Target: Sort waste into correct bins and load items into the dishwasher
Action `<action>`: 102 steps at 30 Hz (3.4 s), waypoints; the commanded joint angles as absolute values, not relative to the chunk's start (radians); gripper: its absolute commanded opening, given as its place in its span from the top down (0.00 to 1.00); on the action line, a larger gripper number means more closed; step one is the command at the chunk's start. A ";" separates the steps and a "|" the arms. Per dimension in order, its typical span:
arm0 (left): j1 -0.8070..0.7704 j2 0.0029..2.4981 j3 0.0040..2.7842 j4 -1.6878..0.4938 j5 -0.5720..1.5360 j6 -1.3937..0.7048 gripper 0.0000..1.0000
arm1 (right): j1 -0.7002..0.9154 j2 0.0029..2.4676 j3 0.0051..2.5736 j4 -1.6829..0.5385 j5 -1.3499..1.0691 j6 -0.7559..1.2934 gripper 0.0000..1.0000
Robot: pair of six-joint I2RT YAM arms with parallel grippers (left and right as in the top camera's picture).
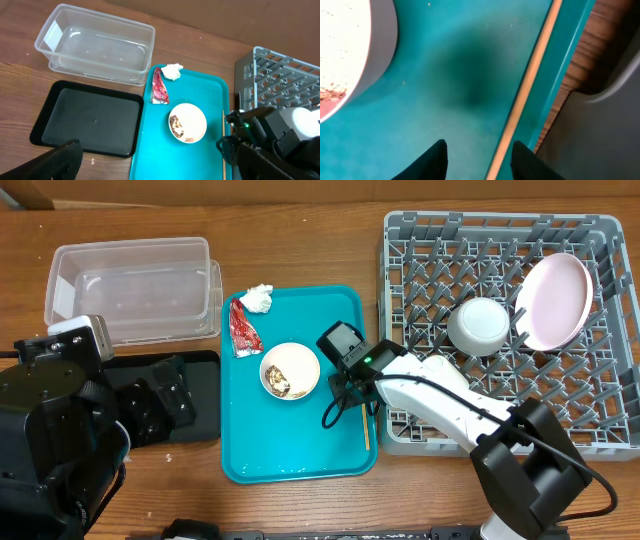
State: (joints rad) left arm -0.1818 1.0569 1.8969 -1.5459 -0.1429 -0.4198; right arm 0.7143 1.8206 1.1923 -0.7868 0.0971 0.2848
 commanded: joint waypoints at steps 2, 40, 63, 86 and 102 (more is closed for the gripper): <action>-0.186 1.060 1.901 -1.545 -0.138 -0.434 0.00 | 0.711 1.808 1.156 -0.768 0.123 0.293 0.57; -0.186 1.060 1.901 -1.545 -0.138 -0.434 0.00 | 0.746 1.909 1.357 -0.954 0.170 0.182 0.55; -0.186 1.060 1.901 -1.545 -0.138 -0.434 0.00 | 0.711 2.015 1.348 -0.842 0.216 0.155 0.50; -0.186 1.060 1.901 -1.545 -0.138 -0.434 0.00 | 0.731 2.024 1.400 -0.900 0.131 0.157 0.89; -0.186 1.060 1.901 -1.545 -0.138 -0.434 0.00 | 0.698 1.929 1.626 -1.015 0.207 0.219 0.96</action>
State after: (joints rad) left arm -0.1818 1.0569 1.8969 -1.5478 -0.1429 -0.4198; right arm 0.7212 1.9923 1.5700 -1.0119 0.1585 0.1947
